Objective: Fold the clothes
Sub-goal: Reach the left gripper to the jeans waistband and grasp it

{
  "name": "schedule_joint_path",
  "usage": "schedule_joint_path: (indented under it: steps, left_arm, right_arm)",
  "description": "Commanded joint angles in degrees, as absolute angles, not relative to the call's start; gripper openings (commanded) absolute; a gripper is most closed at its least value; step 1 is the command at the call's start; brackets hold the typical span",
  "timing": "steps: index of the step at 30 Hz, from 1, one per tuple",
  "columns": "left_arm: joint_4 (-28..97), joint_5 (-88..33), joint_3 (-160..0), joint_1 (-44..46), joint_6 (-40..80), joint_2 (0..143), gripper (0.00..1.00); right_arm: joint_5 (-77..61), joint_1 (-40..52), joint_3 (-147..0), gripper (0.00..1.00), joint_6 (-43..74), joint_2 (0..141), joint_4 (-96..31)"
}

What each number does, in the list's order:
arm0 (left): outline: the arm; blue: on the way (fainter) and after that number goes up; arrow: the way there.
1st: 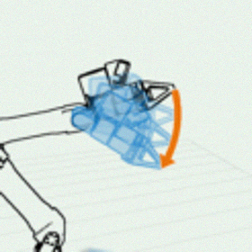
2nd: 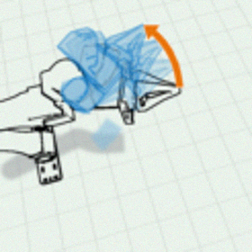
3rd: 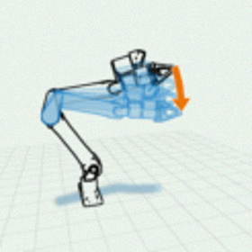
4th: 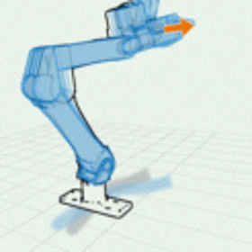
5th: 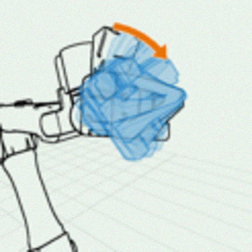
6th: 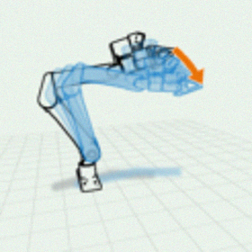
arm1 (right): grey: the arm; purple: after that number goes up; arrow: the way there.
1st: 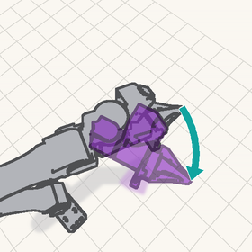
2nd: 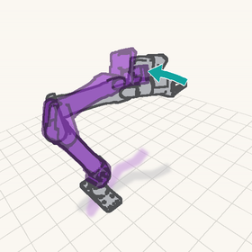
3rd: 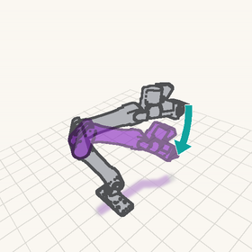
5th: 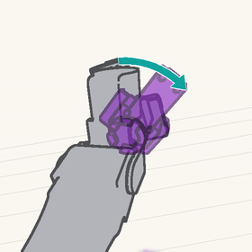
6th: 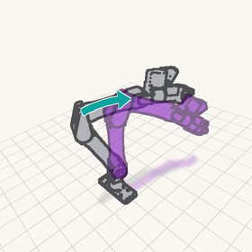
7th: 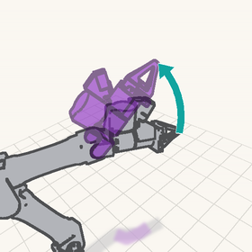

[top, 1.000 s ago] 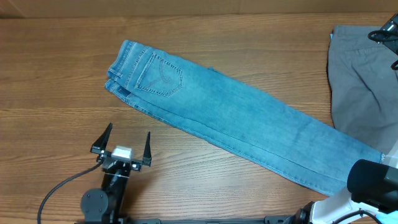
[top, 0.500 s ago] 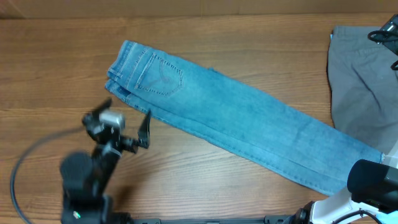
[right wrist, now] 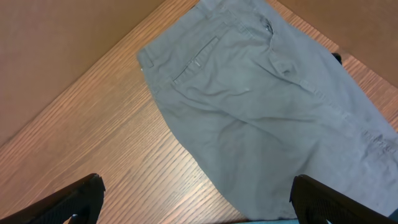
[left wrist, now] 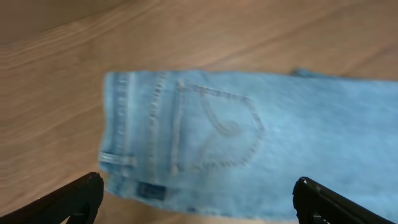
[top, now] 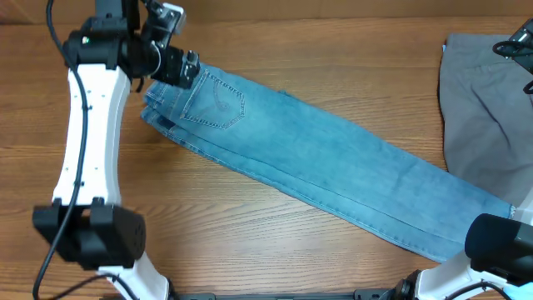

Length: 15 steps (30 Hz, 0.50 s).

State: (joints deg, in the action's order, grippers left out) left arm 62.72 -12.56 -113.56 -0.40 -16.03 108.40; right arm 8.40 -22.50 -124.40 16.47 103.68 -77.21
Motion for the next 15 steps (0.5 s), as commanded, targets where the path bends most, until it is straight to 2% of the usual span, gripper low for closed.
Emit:
schedule_joint_path:
  steps: [1,9,15]
  left_arm:
    - [62.9,-9.9,-117.2,-4.7,-12.8,112.2,1.0]
    - [64.1,-26.6,-117.2,-16.7,-15.0,122.0,1.0]
    - [65.3,-27.7,-117.2,-19.3,-18.0,128.1,1.0]
  right_arm:
    - [9.0,-22.6,-124.7,1.0,16.3,103.1,-77.0]
    - [9.0,-22.6,-124.7,1.0,16.3,103.1,-77.0]
    - [9.0,-22.6,-124.7,1.0,16.3,103.1,-77.0]
